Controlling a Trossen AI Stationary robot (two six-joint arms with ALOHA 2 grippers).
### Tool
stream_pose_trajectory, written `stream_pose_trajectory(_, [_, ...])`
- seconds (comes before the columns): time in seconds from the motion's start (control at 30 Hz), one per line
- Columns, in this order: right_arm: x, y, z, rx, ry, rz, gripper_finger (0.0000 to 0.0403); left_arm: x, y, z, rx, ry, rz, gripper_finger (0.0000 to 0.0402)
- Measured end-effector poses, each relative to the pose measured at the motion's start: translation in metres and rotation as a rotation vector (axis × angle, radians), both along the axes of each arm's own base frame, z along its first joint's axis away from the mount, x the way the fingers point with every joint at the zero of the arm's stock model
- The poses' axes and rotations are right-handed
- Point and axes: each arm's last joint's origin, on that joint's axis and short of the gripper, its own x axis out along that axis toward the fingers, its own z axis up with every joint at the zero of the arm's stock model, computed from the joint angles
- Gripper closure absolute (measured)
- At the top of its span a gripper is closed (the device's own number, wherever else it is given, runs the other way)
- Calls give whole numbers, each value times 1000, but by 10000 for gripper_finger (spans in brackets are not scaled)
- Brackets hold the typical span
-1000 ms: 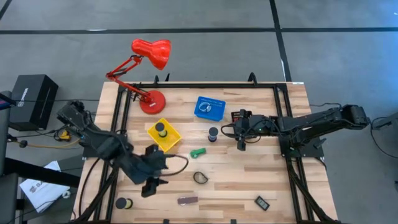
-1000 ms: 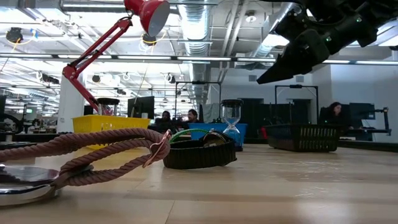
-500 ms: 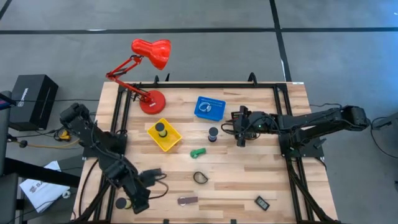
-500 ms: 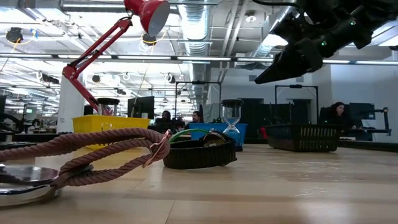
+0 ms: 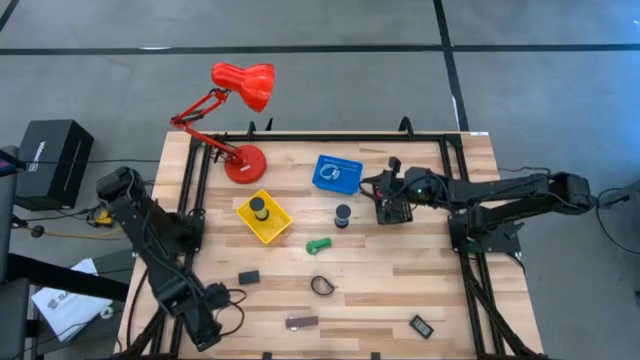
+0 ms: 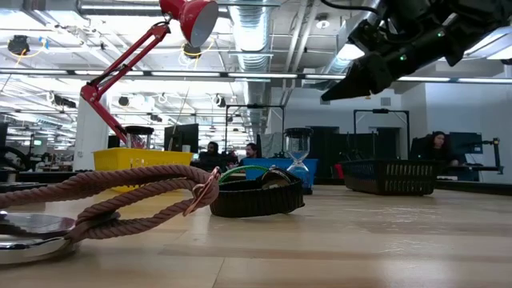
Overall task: Pick & Place Office items
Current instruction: Put the green hourglass into the yellow bin
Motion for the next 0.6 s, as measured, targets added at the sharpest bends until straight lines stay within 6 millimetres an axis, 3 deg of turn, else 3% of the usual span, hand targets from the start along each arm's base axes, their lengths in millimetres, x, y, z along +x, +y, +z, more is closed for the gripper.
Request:
stream_pose_trajectory(0.23, [0, 0, 0, 1, 0, 2, 235, -16, -5, -9, 25, 26, -26, 142])
stream_pose_trajectory(0.6, [0, 2, 0, 1, 0, 9, 235, -20, -3, -27, 26, 16, -8, 147])
